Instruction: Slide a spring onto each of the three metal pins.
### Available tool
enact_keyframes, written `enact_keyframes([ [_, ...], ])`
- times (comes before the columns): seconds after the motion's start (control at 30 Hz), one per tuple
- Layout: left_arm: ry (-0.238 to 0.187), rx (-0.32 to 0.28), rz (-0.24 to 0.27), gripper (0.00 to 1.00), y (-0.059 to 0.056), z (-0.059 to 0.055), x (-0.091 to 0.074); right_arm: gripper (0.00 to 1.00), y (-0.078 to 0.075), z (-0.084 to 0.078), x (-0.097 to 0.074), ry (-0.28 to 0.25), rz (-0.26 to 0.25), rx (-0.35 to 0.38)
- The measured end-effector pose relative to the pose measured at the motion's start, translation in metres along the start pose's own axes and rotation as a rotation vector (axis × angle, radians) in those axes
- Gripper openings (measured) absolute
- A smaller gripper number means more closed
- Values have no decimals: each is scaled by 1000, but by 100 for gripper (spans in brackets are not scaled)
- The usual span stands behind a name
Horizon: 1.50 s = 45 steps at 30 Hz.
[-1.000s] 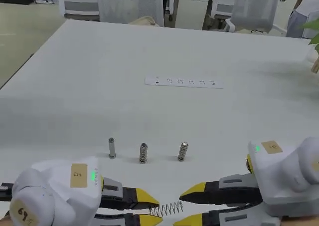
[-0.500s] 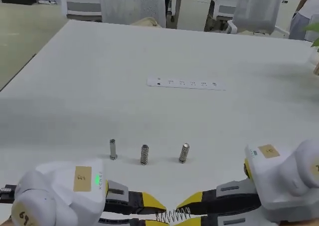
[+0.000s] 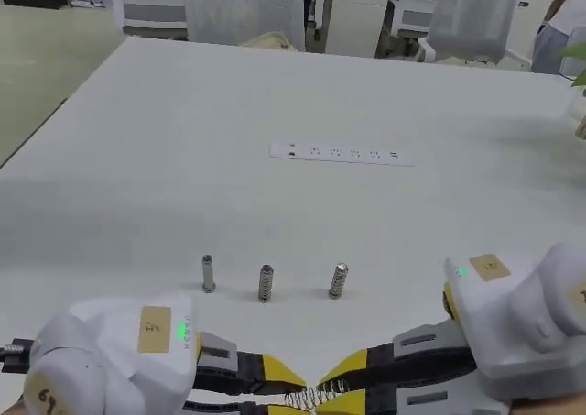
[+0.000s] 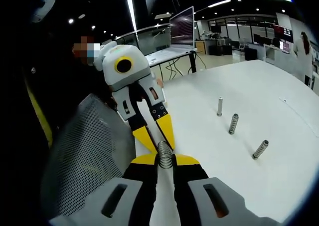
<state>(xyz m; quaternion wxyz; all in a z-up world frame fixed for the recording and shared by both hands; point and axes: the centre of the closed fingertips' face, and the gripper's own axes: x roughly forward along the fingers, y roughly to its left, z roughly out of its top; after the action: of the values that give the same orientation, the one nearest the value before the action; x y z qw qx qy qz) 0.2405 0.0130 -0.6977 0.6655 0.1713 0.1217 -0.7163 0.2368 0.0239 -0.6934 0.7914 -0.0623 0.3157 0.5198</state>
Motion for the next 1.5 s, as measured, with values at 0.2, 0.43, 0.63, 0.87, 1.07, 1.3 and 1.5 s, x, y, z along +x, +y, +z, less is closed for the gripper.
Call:
enact_keyframes([
  [0.2, 2, -7, 9, 2, 2, -1, 0, 9, -1, 4, 4, 31, 12, -28],
  [0.43, -3, -19, 17, 2, 3, -3, -2, 9, -1, 5, 7, 175, 26, -118],
  [0.63, -17, -23, 38, 2, 8, -1, -4, 8, -2, 12, 10, 298, 29, -203],
  [0.87, -35, -34, 74, 2, 16, 0, -9, 8, -4, 23, 16, 410, 43, -285],
  [1.07, -45, -36, 98, 2, 21, 2, -12, 8, -5, 29, 20, 493, 55, -337],
  [1.3, -54, -44, 133, 2, 28, 3, -14, 8, -11, 31, 21, 585, 71, -398],
  [1.5, -62, -55, 176, 3, 36, 3, -18, 8, -14, 36, 24, 635, 85, -446],
])
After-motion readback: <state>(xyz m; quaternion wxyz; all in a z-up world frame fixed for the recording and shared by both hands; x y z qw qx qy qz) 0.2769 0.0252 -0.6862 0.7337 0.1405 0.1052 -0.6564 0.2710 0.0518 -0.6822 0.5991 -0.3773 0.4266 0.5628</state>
